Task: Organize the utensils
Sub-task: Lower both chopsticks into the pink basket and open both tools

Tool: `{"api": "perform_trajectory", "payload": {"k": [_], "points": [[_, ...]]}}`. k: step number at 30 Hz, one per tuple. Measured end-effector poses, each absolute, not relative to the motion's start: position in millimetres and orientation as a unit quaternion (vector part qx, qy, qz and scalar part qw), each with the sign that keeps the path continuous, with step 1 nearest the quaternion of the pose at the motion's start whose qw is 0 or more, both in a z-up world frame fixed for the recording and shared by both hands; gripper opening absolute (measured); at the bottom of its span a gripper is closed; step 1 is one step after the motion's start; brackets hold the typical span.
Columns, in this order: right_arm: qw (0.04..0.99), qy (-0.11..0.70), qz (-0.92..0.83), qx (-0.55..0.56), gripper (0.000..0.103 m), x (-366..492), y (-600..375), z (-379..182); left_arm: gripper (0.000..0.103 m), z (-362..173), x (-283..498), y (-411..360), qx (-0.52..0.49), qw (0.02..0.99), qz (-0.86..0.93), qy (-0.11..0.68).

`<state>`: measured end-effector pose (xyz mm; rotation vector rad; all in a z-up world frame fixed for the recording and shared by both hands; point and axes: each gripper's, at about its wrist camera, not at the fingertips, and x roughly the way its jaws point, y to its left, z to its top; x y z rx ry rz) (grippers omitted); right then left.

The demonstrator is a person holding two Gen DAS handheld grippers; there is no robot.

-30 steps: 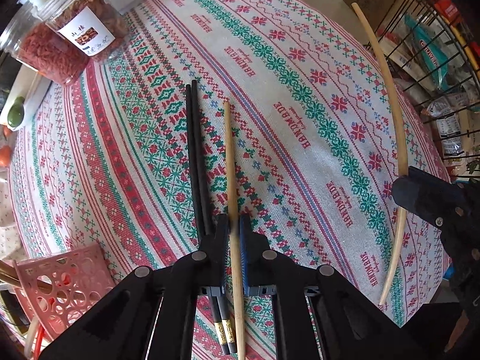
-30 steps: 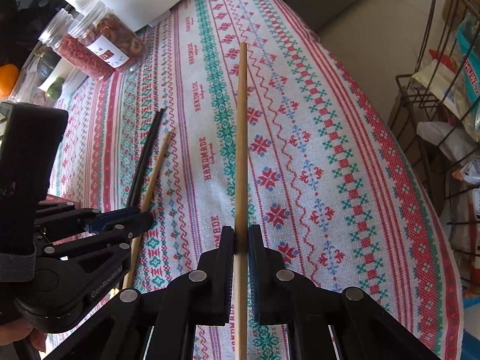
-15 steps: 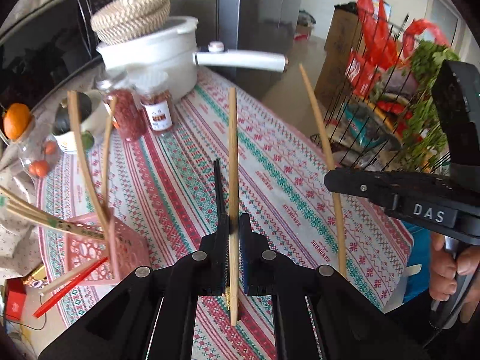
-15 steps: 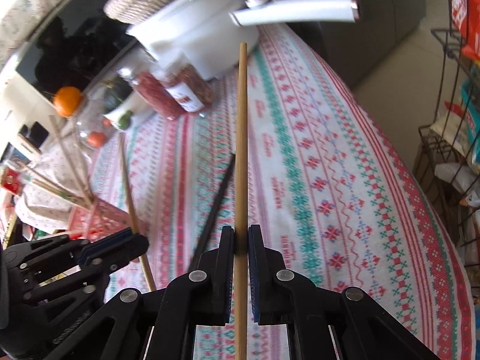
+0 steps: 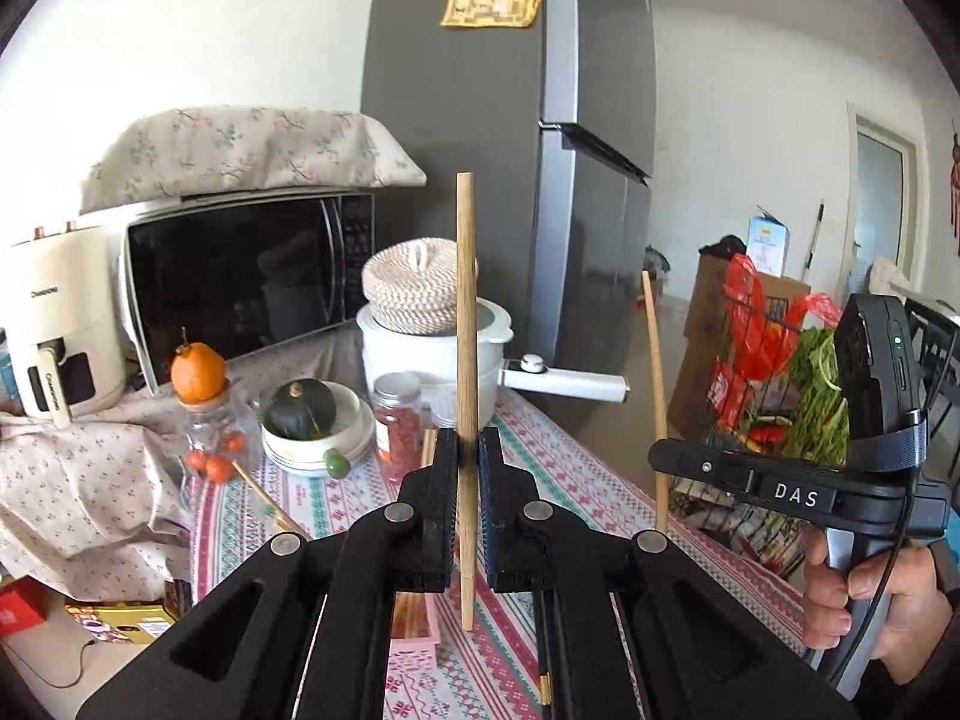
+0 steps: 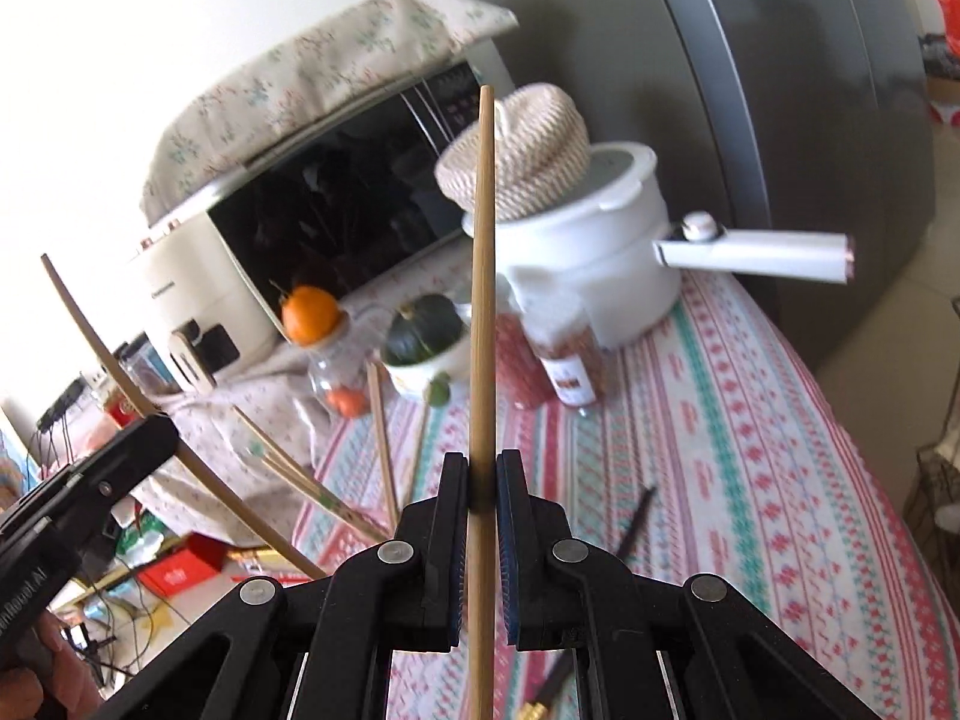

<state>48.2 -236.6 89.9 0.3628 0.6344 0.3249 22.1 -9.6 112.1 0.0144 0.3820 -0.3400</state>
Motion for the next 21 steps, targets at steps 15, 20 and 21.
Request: {"api": "perform_trajectory", "payload": {"k": [15,20,21], "points": [[0.929,0.285,0.162,0.169,0.007,70.7,-185.0,81.9,0.007,53.6,69.4,12.6,0.027,0.981,-0.084,0.175],[0.931,0.276,0.17,0.171,0.007,71.2,-173.9,79.6,0.009,43.8,81.1,24.9,-0.006,0.975,-0.076,0.209],[0.931,0.272,0.171,0.172,0.007,71.2,-171.7,79.6,0.013,43.7,81.8,27.2,-0.011,0.974,-0.074,0.214]]}}
